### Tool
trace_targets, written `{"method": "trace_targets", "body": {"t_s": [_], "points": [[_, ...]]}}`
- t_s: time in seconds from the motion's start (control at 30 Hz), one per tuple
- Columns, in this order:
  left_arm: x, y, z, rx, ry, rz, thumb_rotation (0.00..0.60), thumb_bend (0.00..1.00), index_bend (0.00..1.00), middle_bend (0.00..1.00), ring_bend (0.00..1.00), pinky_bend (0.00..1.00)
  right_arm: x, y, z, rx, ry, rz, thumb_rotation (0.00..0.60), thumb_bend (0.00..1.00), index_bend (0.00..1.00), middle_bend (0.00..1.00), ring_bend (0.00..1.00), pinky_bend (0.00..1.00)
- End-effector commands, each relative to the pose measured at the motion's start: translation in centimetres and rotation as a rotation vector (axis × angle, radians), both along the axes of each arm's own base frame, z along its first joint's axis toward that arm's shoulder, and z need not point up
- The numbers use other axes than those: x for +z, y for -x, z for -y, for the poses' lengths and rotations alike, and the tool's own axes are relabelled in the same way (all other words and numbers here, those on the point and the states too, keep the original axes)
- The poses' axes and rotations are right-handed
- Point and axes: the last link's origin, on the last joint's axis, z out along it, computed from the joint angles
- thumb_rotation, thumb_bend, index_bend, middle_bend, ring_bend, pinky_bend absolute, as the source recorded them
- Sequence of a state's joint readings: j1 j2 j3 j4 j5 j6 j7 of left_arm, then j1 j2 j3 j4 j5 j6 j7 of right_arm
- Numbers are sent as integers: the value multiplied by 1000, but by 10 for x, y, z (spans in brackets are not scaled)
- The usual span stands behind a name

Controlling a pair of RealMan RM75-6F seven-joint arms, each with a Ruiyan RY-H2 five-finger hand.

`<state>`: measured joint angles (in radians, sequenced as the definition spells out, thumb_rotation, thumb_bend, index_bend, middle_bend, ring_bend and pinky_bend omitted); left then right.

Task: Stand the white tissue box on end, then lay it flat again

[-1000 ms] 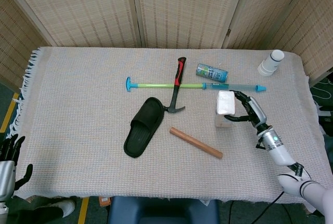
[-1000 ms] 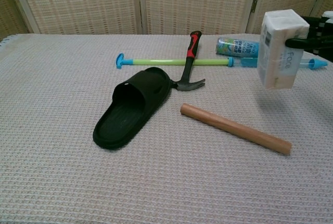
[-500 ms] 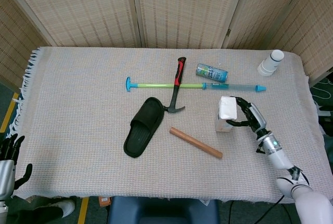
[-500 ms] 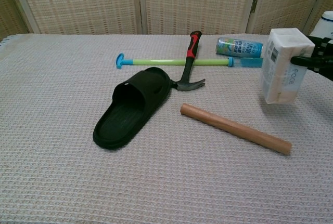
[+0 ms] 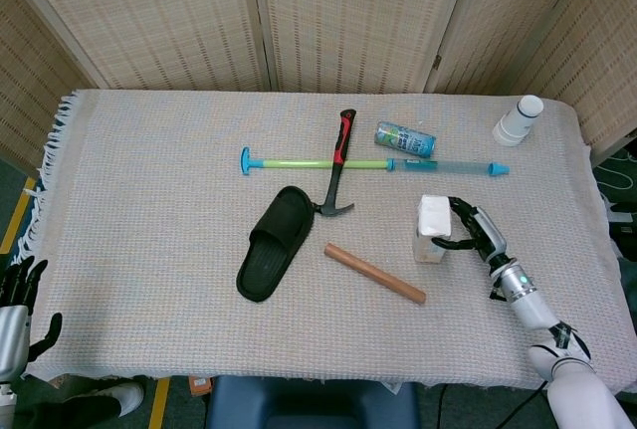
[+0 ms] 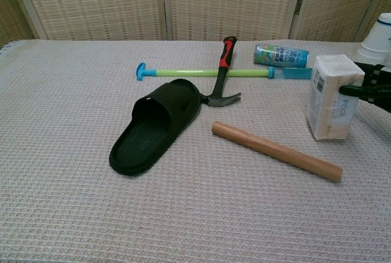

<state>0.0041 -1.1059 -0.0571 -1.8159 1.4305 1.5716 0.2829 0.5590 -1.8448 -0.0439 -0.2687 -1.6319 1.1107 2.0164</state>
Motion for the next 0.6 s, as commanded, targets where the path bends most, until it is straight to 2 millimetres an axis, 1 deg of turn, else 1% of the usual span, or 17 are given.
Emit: {"method": "trace_targets", "body": {"t_s": [0.03,0.3,0.43,0.53,0.6], "points": [[0,0,0,0,1,-1,600,398,66,0,0,166,-2,1,-1,-5,-11,-4,600,134,453,432,238,0],[0,-1,1,-3,1,-1,600,400,67,0,0,167,2,8,-3,-16,-28,-39,600,135,453,431,238,0],[0,-2,1,-10,-2,0,600,398,66,0,0,167,6,12,-5,-1,-47,-94,600,135,442,431,230,0],[0,-3,2,-13,-2,0,600,400,66,0,0,167,8,14,-6,12,-67,-123,600,137,388,431,206,0],[0,-3,2,-14,-2,-1,600,400,66,0,0,167,10,13,-8,29,-89,-123,600,138,311,411,162,0]]}}
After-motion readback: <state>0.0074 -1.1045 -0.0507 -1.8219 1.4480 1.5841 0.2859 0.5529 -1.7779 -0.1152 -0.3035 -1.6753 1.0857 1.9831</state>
